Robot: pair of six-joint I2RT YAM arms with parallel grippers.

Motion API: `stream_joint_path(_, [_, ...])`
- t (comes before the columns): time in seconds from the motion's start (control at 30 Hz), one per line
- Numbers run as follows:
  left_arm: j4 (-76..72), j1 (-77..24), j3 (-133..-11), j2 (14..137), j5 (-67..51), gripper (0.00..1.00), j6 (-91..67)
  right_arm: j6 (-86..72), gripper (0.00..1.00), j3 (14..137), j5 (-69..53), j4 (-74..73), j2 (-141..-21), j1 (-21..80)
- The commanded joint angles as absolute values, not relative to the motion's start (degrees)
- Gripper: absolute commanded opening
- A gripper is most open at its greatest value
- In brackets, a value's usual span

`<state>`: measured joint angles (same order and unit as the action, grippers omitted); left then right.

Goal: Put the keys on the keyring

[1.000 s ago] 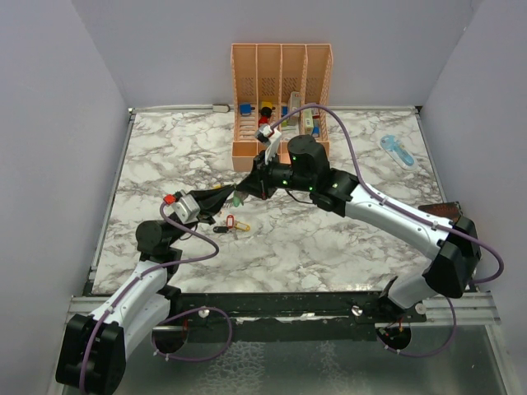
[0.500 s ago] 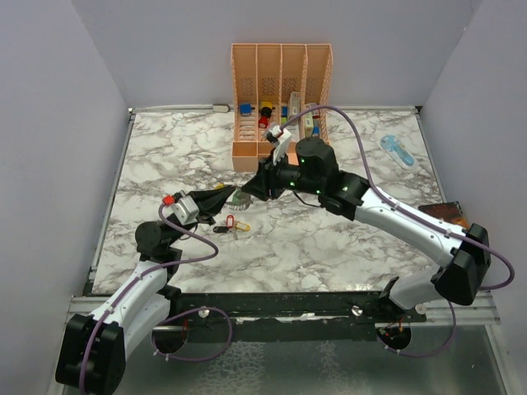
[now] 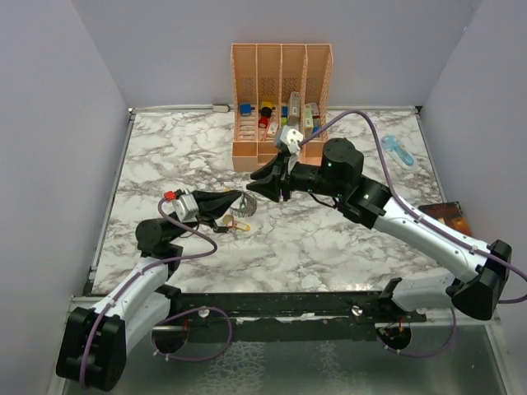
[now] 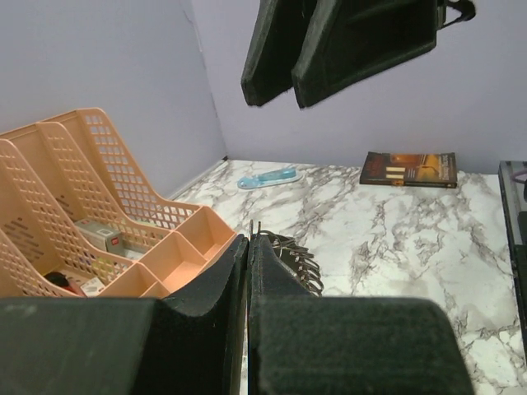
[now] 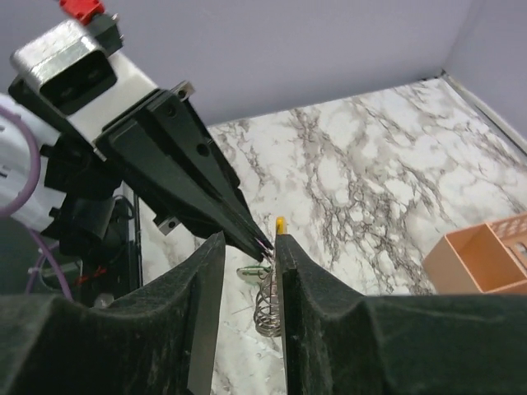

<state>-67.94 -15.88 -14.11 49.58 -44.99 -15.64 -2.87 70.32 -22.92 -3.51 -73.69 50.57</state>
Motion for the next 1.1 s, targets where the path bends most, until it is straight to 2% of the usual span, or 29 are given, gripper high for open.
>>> stream_joint_path(0.0, [-71.89,-16.34,-16.79,49.88,-48.61,0.00,-18.38,5.53,0.30,72.37,-34.31,-4.33,-76.96,50.81])
stream_joint_path(0.17, [-72.01,-16.42,-17.13,50.01,-49.43,0.00,-19.46,8.53,0.28,71.02,-35.64,-6.53,-77.20,50.80])
stream_joint_path(0.33, [-72.22,-16.50,-17.44,50.19,-51.14,0.00,-20.99,11.22,0.20,70.90,-34.90,-9.15,-77.15,50.80])
stream_joint_path(0.53, [-72.24,-16.47,-17.44,50.45,-51.63,0.00,-21.25,12.70,0.16,72.48,-34.36,-11.88,-77.56,50.79])
stream_joint_path(1.07, [-72.09,-16.48,-17.88,50.56,-53.60,0.00,-21.80,13.80,0.17,72.15,-32.61,-10.39,-78.05,50.21])
